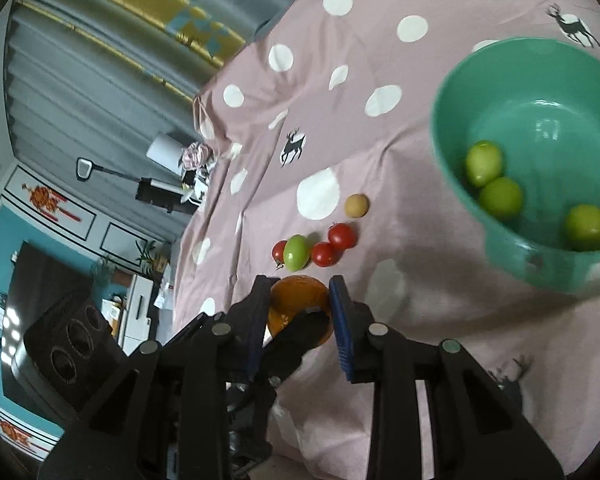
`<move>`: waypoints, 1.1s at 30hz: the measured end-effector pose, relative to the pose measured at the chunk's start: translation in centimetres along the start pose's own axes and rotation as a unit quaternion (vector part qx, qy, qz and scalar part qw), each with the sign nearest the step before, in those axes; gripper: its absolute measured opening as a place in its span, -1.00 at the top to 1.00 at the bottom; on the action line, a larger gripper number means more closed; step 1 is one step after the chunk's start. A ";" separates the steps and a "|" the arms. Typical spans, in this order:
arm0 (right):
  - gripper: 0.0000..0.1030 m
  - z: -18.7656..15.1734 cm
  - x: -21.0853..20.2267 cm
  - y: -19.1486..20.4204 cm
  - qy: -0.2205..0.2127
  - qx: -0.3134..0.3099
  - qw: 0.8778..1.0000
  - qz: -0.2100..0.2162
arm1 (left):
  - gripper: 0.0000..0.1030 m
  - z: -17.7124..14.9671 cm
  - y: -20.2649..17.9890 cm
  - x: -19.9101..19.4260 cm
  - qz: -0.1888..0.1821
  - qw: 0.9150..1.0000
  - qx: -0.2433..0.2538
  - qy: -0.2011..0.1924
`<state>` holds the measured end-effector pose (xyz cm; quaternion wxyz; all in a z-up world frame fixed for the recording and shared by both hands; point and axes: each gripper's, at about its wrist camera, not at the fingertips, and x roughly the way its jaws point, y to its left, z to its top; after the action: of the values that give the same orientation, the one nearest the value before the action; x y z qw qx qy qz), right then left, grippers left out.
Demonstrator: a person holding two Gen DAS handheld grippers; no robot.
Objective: Organize fruits
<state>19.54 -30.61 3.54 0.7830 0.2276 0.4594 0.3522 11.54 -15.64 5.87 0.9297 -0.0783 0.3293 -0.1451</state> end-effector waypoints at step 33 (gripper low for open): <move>-0.39 -2.3 -5.6 -10.1 -0.045 0.091 0.984 -0.145 | -0.86 -0.9 4.8 0.7 0.065 0.990 -0.127 0.012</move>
<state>19.12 -41.39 -1.32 0.8215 0.2442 0.4823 0.1814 12.53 -11.34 3.61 0.9157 -0.1722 0.3607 -0.0422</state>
